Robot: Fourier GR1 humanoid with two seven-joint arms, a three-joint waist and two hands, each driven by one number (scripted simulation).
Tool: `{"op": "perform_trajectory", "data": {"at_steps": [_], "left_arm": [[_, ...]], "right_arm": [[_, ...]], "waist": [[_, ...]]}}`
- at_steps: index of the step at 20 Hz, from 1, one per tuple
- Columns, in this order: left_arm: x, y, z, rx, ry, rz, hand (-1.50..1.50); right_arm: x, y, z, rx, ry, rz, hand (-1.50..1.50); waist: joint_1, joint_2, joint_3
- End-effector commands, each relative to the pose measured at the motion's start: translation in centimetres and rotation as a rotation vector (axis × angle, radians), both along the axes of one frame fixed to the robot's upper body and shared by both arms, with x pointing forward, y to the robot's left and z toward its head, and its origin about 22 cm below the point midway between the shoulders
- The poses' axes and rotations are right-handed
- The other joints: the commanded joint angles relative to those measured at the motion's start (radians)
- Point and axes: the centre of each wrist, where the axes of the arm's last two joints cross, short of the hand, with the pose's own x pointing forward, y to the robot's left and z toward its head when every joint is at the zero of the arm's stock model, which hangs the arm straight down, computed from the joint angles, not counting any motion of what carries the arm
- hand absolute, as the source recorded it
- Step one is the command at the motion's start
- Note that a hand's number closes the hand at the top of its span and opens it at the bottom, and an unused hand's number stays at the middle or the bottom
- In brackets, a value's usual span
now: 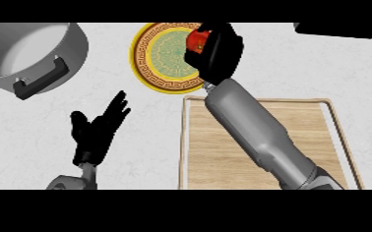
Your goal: Pick the tomato from the tray and place it in the plate
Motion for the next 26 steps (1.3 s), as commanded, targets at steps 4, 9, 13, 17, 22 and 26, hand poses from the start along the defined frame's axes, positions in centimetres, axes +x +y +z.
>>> {"op": "perform_trajectory", "data": {"at_steps": [4, 9, 13, 17, 22, 26], "left_arm": [[0.7, -1.3, -0.1, 0.004, 0.030, -0.005, 0.00], [0.4, -1.0, -0.2, -0.004, 0.025, -0.049, 0.00], [0.7, -0.7, -0.1, -0.005, 0.030, -0.033, 0.00], [0.4, -2.0, -0.8, -0.005, 0.039, -0.038, 0.00], [-0.9, -0.5, -0.9, -0.016, 0.048, -0.027, 0.00], [-0.5, -0.7, -1.9, -0.012, 0.067, 0.015, 0.00]], "right_arm": [[2.4, -2.1, -2.7, 0.110, 0.290, -0.157, -1.50], [2.5, -2.4, -3.2, 0.174, 0.362, -0.080, -1.50], [2.6, -2.4, -2.7, 0.219, 0.286, 0.008, -1.50], [2.2, -2.2, -2.1, 0.301, 0.092, 0.044, -1.50], [2.2, -3.0, -1.6, 0.436, 0.010, 0.049, -1.50], [1.4, -3.4, -2.2, 0.519, 0.045, 0.101, -1.50]], "waist": [[0.010, 0.018, -0.005], [0.045, 0.028, -0.003], [0.036, 0.027, -0.002], [0.030, 0.029, -0.001], [0.005, 0.010, -0.001], [-0.019, 0.006, -0.003]]}}
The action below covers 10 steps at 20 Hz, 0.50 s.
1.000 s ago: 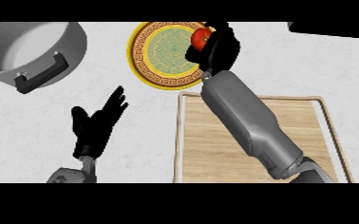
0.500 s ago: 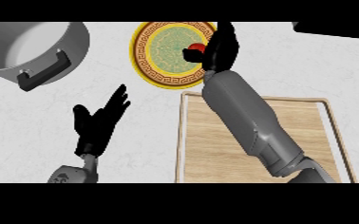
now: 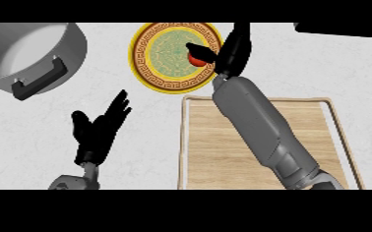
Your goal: Pick the tomato from the tray and place it in the plate
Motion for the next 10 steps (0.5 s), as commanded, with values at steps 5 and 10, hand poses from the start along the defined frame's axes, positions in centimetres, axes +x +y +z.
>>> {"op": "perform_trajectory", "data": {"at_steps": [5, 10], "left_arm": [[-0.6, 1.0, -0.7, 0.006, 0.069, 0.047, 0.00], [-1.8, 2.9, -2.4, 0.010, 0.095, 0.088, 0.00]], "right_arm": [[-3.5, -0.8, -2.2, 0.189, -0.022, 0.194, -1.50], [-5.6, -1.9, -5.0, 0.209, 0.008, 0.344, -1.50]], "waist": [[-0.048, -0.016, -0.006], [-0.087, -0.029, -0.008]]}}
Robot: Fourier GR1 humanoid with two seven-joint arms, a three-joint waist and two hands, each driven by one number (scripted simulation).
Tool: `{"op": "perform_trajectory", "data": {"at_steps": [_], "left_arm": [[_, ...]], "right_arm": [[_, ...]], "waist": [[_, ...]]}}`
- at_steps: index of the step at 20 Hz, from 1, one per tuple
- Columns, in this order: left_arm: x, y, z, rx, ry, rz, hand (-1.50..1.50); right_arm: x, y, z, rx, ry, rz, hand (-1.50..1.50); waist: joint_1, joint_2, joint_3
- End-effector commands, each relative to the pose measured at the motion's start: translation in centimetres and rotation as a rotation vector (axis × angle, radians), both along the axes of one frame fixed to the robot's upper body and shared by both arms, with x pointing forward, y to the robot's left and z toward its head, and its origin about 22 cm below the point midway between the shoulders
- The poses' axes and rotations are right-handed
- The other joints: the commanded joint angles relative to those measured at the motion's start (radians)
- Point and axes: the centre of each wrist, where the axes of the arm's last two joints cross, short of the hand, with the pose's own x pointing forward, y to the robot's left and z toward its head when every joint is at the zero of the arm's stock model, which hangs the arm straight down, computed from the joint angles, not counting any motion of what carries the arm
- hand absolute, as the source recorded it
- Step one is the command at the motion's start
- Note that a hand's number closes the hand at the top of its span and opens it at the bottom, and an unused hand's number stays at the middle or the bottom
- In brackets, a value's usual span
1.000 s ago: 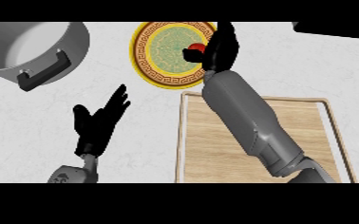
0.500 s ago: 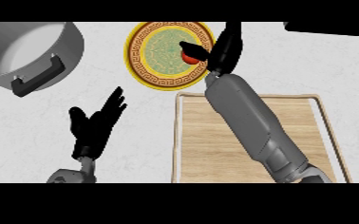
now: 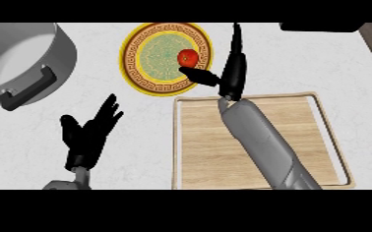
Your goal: Pick the tomato from the tray and place it in the plate
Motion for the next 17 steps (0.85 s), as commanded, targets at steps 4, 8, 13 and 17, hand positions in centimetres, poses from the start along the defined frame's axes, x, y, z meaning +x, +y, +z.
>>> {"op": "perform_trajectory", "data": {"at_steps": [4, 8, 13, 17], "left_arm": [[-1.4, 0.9, -1.8, 0.007, 0.066, 0.034, 0.00], [-1.2, 0.0, -2.0, -0.008, 0.089, 0.034, 0.00], [-1.1, 1.1, -2.1, -0.008, 0.081, 0.041, 0.00], [-1.6, 2.2, -2.3, -0.004, 0.076, 0.027, 0.00]], "right_arm": [[-2.6, -0.7, -3.3, -0.022, 0.044, 0.143, -1.50], [-5.4, -0.5, -4.9, -0.087, 0.073, 0.171, -1.50], [-8.5, 0.1, -5.6, -0.106, 0.086, 0.166, -1.50], [-9.6, -0.6, -6.0, -0.109, 0.095, 0.156, -1.50]], "waist": [[-0.038, -0.008, -0.010], [-0.046, -0.010, -0.010], [-0.050, -0.011, -0.010], [-0.045, -0.010, -0.010]]}}
